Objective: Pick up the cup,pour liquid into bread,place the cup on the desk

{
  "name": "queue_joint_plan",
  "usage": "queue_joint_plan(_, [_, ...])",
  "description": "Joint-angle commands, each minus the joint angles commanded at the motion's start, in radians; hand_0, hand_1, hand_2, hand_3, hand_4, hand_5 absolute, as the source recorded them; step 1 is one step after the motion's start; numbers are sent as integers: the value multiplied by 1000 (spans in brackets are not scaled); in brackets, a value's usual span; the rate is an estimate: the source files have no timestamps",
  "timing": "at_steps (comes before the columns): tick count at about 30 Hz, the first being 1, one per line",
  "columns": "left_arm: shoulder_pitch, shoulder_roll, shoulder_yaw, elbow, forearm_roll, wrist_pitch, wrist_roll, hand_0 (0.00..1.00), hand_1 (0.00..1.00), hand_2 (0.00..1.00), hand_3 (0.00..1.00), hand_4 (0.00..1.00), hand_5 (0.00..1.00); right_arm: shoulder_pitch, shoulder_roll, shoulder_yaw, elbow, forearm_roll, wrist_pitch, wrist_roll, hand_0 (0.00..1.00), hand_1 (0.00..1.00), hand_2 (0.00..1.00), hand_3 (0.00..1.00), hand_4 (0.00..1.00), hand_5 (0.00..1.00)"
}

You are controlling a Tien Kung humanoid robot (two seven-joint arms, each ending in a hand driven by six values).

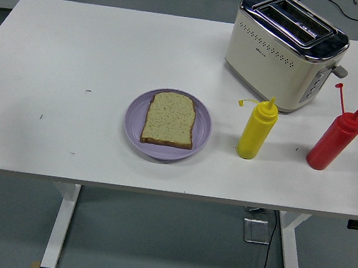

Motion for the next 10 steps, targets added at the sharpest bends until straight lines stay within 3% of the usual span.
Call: queue_joint_plan(10, [1, 0, -4, 1, -3, 1, -2, 799, 803, 826, 709, 566, 998, 1, 1, -8, -4, 1, 0, 0, 795, 741, 782, 826, 713, 561])
